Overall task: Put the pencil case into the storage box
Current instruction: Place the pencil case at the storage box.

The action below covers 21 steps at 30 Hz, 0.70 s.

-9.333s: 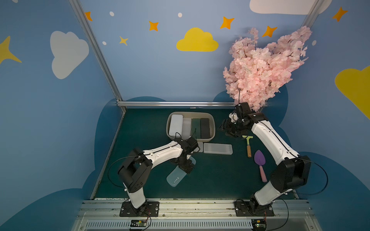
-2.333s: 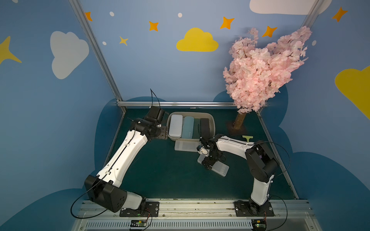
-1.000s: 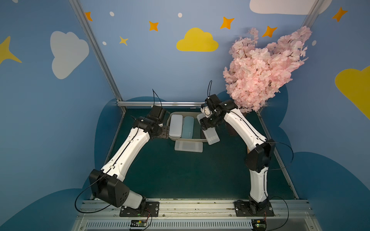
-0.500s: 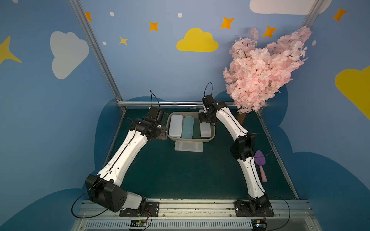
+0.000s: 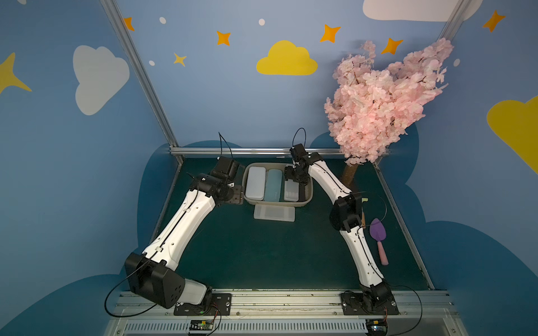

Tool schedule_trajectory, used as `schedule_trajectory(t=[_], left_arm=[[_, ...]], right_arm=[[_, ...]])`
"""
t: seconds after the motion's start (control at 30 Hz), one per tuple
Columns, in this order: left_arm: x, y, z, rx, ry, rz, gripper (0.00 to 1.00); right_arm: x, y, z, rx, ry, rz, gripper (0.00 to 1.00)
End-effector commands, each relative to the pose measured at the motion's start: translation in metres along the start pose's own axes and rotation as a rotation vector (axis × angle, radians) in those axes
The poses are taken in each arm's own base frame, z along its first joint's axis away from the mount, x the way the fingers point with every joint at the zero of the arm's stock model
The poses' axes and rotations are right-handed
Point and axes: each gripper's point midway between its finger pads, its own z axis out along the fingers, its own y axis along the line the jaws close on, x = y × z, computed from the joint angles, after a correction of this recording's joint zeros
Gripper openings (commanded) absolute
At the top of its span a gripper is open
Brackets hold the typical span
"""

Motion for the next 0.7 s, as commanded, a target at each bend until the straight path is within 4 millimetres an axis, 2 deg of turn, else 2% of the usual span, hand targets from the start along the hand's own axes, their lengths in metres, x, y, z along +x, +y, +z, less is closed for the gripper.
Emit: schedule_trajectory(t=[0.0,0.23,0.43,0.67], left_arm=[[0.001,0.003,0.001,-0.009,-0.001,-0.015,0.78],[0.001,0.003,0.004,-0.010,0.006,-0.015,0.78],[0.001,0.003,0.007,-0.009,0.013,-0.017,0.78],[0.000,0.002,0.011,-0.004,0.015,-0.021,0.78]], right_arm=[[0.001,0.006,0.008,-0.021,0.002,0.022,0.78],[-0.010,0.013,-0.006,-0.053,-0.034,0.017,0.91],[-0.016,0.025,-0.015,-0.122,-0.045,0.027,0.93],[-0.003,0.056,-0.005,-0.213,-0.013,0.044,0.92]])
